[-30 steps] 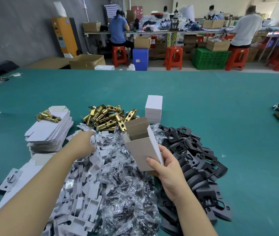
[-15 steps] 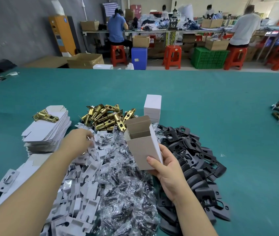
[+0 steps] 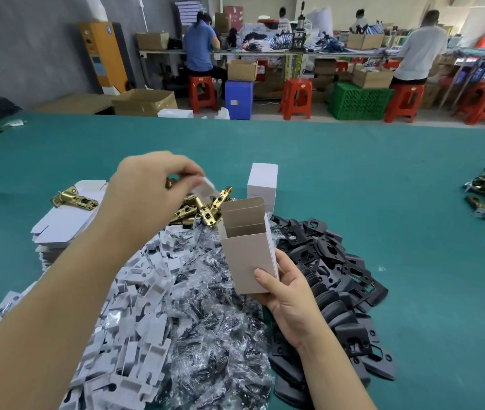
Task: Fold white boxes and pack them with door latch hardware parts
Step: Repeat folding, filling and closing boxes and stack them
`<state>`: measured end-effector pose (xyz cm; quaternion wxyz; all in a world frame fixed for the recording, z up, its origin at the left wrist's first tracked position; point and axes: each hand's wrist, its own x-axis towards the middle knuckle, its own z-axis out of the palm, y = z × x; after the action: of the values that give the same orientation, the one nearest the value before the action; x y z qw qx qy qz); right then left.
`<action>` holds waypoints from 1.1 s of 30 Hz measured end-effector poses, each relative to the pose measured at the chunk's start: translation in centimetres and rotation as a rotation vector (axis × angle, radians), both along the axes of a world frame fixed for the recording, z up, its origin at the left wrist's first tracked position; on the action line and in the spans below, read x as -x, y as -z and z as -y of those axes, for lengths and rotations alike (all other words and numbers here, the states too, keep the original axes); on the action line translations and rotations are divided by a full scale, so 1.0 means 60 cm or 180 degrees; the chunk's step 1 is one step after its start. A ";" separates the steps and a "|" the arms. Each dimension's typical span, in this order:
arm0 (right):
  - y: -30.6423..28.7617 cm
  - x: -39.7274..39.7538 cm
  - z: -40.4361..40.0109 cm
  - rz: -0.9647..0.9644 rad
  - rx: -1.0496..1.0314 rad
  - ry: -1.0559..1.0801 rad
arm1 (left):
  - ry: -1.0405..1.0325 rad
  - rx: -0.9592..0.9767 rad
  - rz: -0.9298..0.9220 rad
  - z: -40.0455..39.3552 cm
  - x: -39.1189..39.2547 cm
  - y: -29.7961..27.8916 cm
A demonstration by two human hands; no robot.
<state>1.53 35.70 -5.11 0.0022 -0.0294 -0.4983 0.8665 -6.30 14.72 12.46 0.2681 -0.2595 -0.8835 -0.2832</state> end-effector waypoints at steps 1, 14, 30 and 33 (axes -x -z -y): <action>0.000 0.000 0.000 0.0009 0.0009 -0.0003 | 0.0160 -0.0089 0.0007 -0.010 -0.012 -0.008; -0.002 -0.005 0.004 -0.0035 0.0001 -0.0176 | 0.0256 0.1290 0.1196 -0.100 -0.014 0.030; 0.007 -0.001 0.014 0.0004 0.0209 -0.0245 | -0.0210 0.1596 0.0832 -0.134 -0.015 0.022; 0.011 0.000 0.019 -0.0024 0.0258 -0.0173 | -0.0162 0.1409 0.0394 -0.163 -0.041 0.027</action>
<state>1.53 34.57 -5.80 -0.0205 -0.0126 -0.4634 0.8858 -3.81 24.49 10.86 0.1570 -0.2717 -0.9451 -0.0910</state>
